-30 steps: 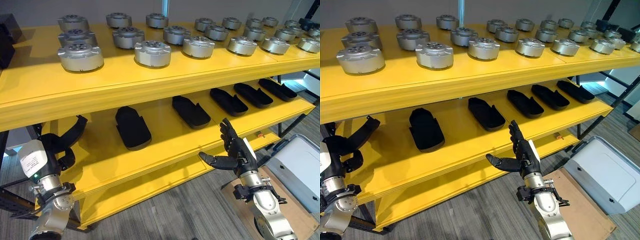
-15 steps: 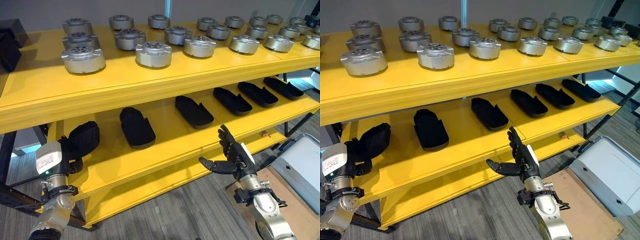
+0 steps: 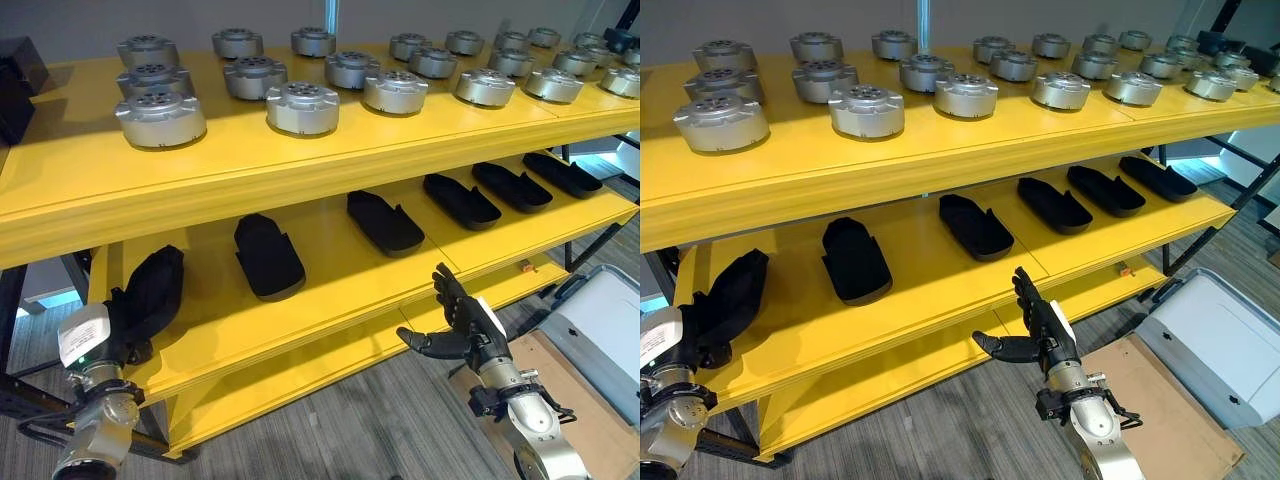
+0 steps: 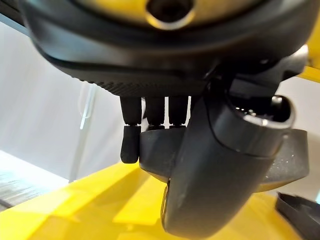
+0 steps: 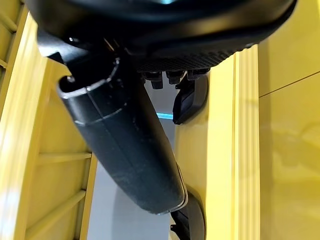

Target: Move parts from the plastic box to the shelf.

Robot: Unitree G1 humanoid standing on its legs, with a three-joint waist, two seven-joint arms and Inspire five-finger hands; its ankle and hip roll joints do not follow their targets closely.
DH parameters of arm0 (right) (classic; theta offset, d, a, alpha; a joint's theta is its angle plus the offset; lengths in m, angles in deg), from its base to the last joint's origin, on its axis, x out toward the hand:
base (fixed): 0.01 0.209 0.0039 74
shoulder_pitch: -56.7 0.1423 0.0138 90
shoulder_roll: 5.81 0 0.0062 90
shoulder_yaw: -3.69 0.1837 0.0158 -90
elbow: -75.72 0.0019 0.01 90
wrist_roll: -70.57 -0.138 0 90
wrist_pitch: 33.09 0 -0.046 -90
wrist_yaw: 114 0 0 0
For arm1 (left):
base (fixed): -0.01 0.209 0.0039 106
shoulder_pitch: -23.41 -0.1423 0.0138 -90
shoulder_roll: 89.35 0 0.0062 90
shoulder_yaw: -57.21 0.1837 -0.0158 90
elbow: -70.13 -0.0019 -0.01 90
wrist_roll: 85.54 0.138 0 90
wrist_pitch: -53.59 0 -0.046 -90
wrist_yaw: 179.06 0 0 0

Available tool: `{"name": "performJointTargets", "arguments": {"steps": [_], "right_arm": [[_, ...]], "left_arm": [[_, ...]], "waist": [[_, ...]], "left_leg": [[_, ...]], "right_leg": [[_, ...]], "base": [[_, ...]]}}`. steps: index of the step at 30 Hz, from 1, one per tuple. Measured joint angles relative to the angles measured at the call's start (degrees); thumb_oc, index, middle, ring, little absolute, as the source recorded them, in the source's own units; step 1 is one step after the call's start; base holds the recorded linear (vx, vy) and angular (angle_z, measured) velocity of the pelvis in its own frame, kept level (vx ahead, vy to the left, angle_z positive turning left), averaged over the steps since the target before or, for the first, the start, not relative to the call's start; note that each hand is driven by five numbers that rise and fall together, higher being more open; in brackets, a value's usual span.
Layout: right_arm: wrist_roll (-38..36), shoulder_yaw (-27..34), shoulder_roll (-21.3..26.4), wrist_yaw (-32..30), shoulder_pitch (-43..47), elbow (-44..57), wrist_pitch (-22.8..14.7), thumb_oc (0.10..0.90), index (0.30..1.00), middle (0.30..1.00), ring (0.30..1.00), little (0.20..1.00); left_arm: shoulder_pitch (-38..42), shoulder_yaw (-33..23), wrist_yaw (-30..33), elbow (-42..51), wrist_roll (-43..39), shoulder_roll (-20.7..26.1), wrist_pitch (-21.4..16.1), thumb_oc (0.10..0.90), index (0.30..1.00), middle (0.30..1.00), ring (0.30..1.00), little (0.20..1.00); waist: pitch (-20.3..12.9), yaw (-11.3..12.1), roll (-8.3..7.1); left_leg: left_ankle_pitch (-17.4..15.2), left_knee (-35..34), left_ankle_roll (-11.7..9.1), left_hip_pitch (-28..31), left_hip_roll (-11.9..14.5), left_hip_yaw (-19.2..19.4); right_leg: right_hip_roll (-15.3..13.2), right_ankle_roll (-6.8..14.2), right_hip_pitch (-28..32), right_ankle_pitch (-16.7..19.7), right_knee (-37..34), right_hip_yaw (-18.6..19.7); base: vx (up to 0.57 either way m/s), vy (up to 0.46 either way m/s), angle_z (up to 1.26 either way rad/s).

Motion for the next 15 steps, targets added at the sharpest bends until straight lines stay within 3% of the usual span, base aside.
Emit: {"name": "performJointTargets", "arguments": {"steps": [6, 15], "right_arm": [[0.0, 0.0, 0.0, 0.9, -0.8, 0.0, 0.9, 0.900, 1.000, 1.000, 1.000, 1.000], [0.0, 0.0, 0.0, 1.0, -1.2, 0.0, 1.4, 0.900, 1.000, 1.000, 1.000, 1.000]], "left_arm": [[0.3, -3.4, -0.2, -0.8, -10.4, -0.8, -0.1, 0.400, 0.300, 0.300, 0.300, 0.300], [0.8, -3.9, -1.1, -2.7, -15.3, -0.8, 0.2, 0.400, 0.300, 0.300, 0.300, 0.300]], "waist": [[0.0, 0.4, -0.05], [0.0, 0.3, -0.17]], "left_leg": [[0.0, 0.0, 0.0, 0.1, 0.0, -0.1], [0.0, 0.0, 0.0, 0.2, 0.0, -0.2]], "right_leg": [[0.0, 0.0, 0.3, 0.0, 0.0, -0.3], [0.0, 0.0, 0.6, 0.0, 0.0, -0.4]], "base": [[0.00, 0.000, 0.00], [0.00, 0.000, 0.00]]}}
